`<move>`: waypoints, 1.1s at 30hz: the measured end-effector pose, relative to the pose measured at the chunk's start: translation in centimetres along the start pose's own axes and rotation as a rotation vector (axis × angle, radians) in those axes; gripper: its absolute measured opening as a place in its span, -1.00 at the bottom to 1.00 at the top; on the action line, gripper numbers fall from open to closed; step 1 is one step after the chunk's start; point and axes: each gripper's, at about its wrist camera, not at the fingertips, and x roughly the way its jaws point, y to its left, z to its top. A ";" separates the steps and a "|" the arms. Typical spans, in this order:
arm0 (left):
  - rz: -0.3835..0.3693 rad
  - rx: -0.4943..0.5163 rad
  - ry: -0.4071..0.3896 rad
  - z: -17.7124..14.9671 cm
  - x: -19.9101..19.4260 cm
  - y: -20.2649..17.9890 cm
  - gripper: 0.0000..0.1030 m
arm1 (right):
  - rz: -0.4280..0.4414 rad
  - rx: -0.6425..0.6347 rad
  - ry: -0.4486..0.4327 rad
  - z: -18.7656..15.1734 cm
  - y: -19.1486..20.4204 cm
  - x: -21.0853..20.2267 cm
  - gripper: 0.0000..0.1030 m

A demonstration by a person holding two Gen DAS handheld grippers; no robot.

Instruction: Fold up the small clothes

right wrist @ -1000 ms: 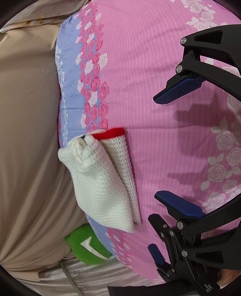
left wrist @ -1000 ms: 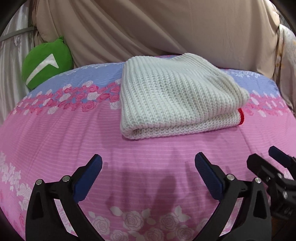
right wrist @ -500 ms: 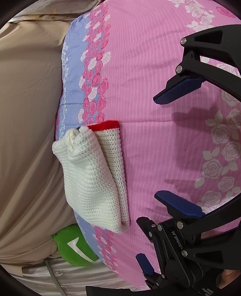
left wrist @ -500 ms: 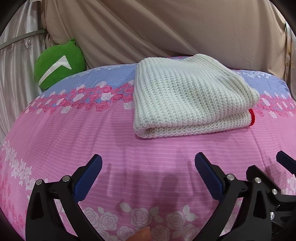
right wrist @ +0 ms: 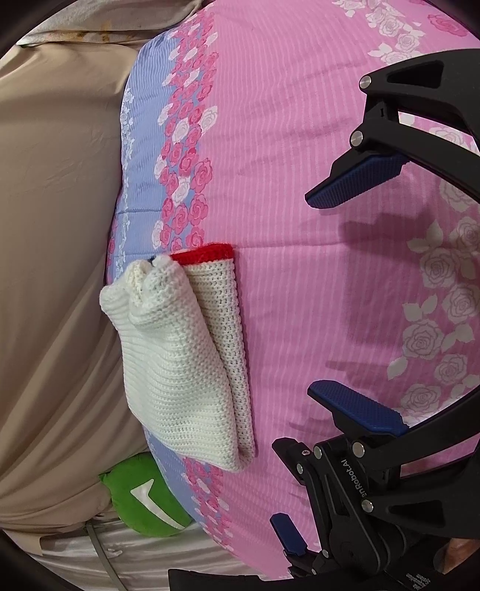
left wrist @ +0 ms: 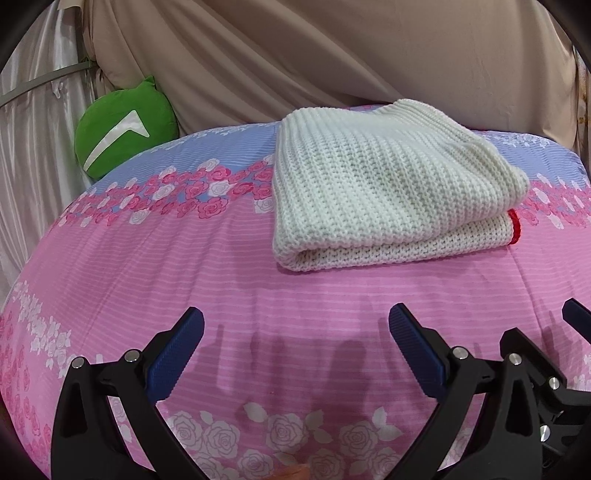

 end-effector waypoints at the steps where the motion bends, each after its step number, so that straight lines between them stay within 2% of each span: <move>1: 0.001 0.000 0.000 0.0 0.0 0.0 0.90 | -0.001 0.001 0.000 0.0 0.0 0.0 0.80; 18: 0.009 0.001 -0.002 -0.1 0.0 -0.1 0.90 | -0.014 0.004 0.001 0.0 0.1 0.1 0.80; 33: 0.051 0.006 0.001 -0.1 -0.1 -0.4 0.90 | -0.055 0.001 0.003 -0.1 0.5 0.0 0.80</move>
